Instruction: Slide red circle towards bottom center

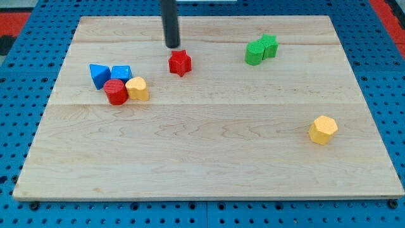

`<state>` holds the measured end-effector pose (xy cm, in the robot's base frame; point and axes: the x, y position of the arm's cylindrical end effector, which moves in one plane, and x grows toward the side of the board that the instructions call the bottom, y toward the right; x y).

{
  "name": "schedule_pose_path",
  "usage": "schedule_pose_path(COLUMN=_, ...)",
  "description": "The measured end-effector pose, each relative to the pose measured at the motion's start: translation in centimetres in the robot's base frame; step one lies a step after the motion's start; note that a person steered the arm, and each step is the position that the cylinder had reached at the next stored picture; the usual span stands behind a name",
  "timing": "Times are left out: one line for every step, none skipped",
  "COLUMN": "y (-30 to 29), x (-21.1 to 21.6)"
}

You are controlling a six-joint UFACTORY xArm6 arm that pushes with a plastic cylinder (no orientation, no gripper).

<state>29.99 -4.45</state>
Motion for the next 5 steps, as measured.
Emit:
schedule_pose_path(y=2.6, x=0.9)
schedule_pose_path(y=2.3, x=3.7)
schedule_pose_path(y=1.3, x=7.2)
schedule_pose_path(y=3.0, x=7.3)
schedule_pose_path(y=5.0, x=11.0)
